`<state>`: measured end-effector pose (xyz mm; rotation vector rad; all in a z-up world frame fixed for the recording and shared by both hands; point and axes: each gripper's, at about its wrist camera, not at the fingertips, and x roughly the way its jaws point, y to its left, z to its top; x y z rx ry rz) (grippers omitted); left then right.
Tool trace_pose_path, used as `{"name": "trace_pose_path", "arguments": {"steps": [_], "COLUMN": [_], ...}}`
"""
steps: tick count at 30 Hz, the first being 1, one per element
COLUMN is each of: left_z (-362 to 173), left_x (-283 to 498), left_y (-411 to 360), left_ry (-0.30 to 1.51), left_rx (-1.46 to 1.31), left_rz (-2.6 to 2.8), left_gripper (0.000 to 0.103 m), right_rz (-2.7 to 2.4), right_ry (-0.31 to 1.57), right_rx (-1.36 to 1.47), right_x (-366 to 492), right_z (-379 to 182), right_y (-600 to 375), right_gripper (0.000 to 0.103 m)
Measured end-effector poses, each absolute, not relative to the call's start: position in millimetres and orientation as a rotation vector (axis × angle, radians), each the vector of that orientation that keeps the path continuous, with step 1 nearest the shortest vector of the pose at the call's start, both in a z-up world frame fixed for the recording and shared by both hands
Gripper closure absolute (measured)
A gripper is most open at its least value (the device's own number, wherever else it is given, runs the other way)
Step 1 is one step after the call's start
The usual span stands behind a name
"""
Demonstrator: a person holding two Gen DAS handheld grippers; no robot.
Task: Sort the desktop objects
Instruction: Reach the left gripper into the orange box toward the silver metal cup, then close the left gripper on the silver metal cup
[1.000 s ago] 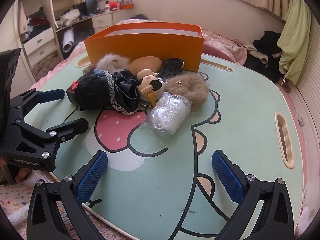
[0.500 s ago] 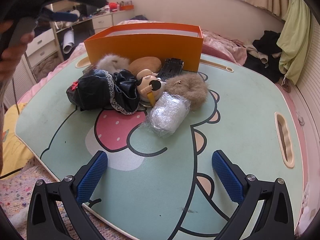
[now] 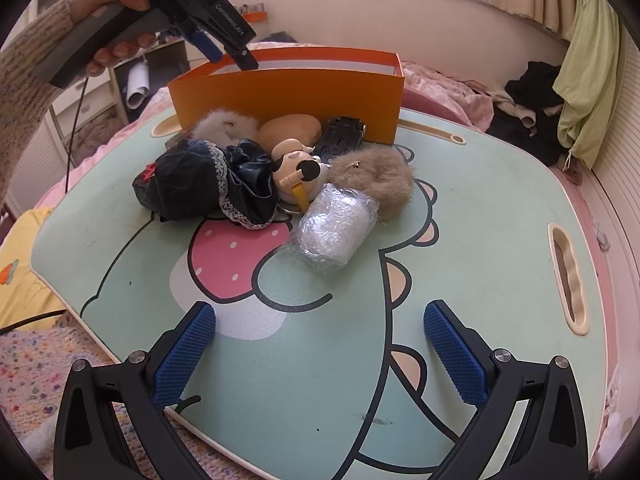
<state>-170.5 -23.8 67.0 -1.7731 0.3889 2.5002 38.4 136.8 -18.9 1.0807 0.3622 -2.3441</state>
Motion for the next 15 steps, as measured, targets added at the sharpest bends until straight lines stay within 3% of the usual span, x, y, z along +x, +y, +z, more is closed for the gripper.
{"name": "trace_pose_path", "arguments": {"steps": [3,6,8,10,15], "left_z": [65,62,59,52,36], "left_x": [-176,-181,-184,-187,-193], "left_y": [-25,-19,-13,-9,-3], "left_ry": [0.404,0.588,0.661,0.701,0.775], "left_rx": [-1.82,-1.838,-1.847,-1.879,-1.931], "left_rz": [2.494,2.501,2.473,2.433,2.411], "left_gripper": [0.034,0.034,0.051,0.059,0.061], "right_rz": [-2.344,-2.344,-2.345,-2.345,-2.347], "right_ry": [0.362,0.361,0.362,0.362,0.36], "right_rx": [1.079,1.08,1.08,1.08,1.08], "right_x": [38,38,38,38,38], "right_z": [-19,-19,-19,-20,-19], "right_y": [137,137,137,137,137], "right_gripper": [0.0,0.0,0.0,0.0,0.0]}}
